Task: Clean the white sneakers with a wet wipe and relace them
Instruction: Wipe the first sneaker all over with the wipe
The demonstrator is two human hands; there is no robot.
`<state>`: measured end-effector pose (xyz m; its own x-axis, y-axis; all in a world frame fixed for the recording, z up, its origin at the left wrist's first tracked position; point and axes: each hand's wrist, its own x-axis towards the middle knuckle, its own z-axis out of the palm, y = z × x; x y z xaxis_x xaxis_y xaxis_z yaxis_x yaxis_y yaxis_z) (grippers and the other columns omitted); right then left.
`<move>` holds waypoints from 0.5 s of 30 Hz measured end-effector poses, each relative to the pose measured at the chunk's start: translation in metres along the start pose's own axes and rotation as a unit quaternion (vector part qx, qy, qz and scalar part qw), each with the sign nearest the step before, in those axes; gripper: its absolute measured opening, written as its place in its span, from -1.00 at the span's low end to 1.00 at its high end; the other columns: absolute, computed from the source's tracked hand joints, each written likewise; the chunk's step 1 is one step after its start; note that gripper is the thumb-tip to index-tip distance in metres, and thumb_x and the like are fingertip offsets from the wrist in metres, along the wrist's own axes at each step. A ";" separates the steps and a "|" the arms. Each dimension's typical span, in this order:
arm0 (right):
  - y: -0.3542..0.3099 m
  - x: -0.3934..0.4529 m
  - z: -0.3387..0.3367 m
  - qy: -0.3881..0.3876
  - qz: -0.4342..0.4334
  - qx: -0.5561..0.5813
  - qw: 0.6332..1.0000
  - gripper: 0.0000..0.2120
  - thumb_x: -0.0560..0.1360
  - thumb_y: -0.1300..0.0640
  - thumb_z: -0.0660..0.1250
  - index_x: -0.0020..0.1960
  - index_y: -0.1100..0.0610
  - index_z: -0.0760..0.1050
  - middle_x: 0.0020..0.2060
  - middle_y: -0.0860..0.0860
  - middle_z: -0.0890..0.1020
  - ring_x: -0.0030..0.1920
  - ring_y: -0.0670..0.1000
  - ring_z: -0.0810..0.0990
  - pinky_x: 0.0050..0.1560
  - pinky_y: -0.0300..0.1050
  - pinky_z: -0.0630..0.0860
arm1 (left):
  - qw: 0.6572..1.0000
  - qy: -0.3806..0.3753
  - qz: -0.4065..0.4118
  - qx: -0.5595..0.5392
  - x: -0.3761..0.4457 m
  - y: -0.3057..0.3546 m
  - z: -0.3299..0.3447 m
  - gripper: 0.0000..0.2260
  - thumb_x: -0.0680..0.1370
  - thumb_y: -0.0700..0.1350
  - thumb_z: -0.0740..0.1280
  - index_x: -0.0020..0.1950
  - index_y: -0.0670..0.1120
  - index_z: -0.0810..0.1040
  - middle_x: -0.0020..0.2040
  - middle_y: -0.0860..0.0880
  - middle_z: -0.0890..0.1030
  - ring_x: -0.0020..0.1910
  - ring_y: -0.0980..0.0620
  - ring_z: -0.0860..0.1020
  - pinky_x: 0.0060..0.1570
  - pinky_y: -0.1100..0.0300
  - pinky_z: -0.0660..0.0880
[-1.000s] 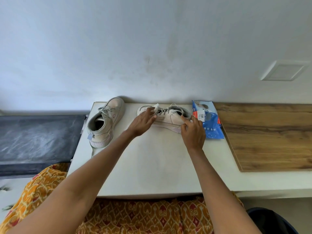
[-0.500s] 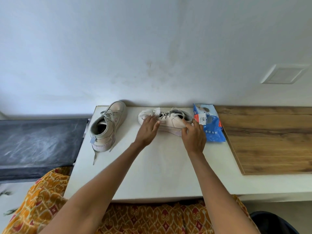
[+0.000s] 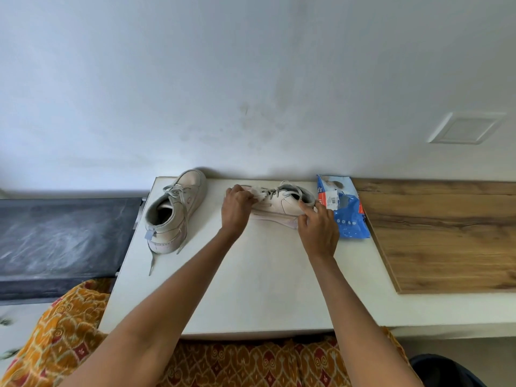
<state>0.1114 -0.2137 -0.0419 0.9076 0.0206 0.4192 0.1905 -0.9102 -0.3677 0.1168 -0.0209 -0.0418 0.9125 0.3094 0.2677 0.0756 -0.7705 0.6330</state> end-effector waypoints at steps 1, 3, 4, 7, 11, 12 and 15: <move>0.000 0.000 0.000 0.002 -0.001 0.000 1.000 -0.66 0.44 0.24 0.28 0.18 0.05 0.58 0.10 0.19 0.61 -0.02 0.19 0.56 -0.30 0.00 0.56 | 0.999 0.003 0.020 0.037 0.002 -0.008 -0.003 -0.86 0.47 -0.15 0.40 -0.12 -0.23 0.67 -0.10 -0.20 0.57 -0.07 -0.20 0.47 -0.18 0.03 0.38; 0.001 -0.001 0.000 0.006 -0.008 -0.005 1.000 -0.67 0.45 0.23 0.29 0.18 0.05 0.58 0.09 0.18 0.61 -0.04 0.18 0.57 -0.30 -0.03 0.55 | 0.996 0.014 0.026 0.085 0.009 -0.021 -0.010 -0.85 0.47 -0.15 0.40 -0.10 -0.23 0.68 -0.15 -0.20 0.58 -0.09 -0.22 0.47 -0.19 -0.01 0.39; 0.001 0.000 0.000 0.007 -0.010 -0.006 1.000 -0.67 0.45 0.23 0.30 0.18 0.05 0.58 0.08 0.18 0.61 -0.04 0.18 0.57 -0.30 -0.03 0.55 | 0.995 0.020 0.016 0.093 0.012 -0.025 -0.014 -0.86 0.47 -0.16 0.39 -0.09 -0.22 0.68 -0.15 -0.21 0.58 -0.08 -0.22 0.47 -0.18 -0.01 0.39; 0.000 0.000 0.000 0.009 -0.006 -0.003 1.000 -0.68 0.45 0.23 0.30 0.18 0.06 0.58 0.08 0.18 0.61 -0.03 0.18 0.57 -0.29 -0.01 0.56 | 0.996 0.023 0.008 0.088 0.016 -0.025 -0.017 -0.87 0.50 -0.19 0.36 -0.11 -0.24 0.66 -0.14 -0.22 0.58 -0.04 -0.21 0.47 -0.20 0.02 0.36; -0.002 -0.001 0.001 0.010 0.000 0.001 1.000 -0.67 0.46 0.24 0.28 0.19 0.07 0.58 0.09 0.19 0.61 -0.02 0.19 0.57 -0.31 0.00 0.57 | 0.991 -0.028 0.125 0.042 -0.018 -0.022 0.005 -0.76 0.57 -0.14 0.19 0.08 -0.23 0.58 0.06 -0.23 0.54 0.09 -0.22 0.46 0.05 -0.03 0.45; -0.001 -0.001 0.001 0.009 0.000 -0.002 1.000 -0.67 0.46 0.24 0.27 0.19 0.06 0.58 0.09 0.19 0.61 -0.02 0.19 0.56 -0.31 0.00 0.57 | 0.989 -0.042 0.137 0.033 -0.028 -0.024 0.008 -0.65 0.59 -0.07 0.12 0.22 -0.25 0.51 0.17 -0.24 0.50 0.19 -0.22 0.42 0.22 0.01 0.37; 0.000 0.000 0.001 0.002 -0.006 -0.006 1.000 -0.66 0.46 0.23 0.26 0.20 0.06 0.57 0.09 0.19 0.61 -0.03 0.18 0.56 -0.31 0.01 0.57 | 0.974 -0.104 0.177 0.092 -0.042 -0.036 0.005 -0.39 0.60 0.16 -0.09 0.48 -0.24 0.22 0.46 -0.20 0.27 0.48 -0.13 0.18 0.46 0.17 0.01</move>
<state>0.1119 -0.2136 -0.0424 0.9039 0.0289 0.4269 0.1959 -0.9150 -0.3527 0.0775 -0.0087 -0.0796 0.9547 -0.0986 0.2807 -0.2050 -0.9017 0.3807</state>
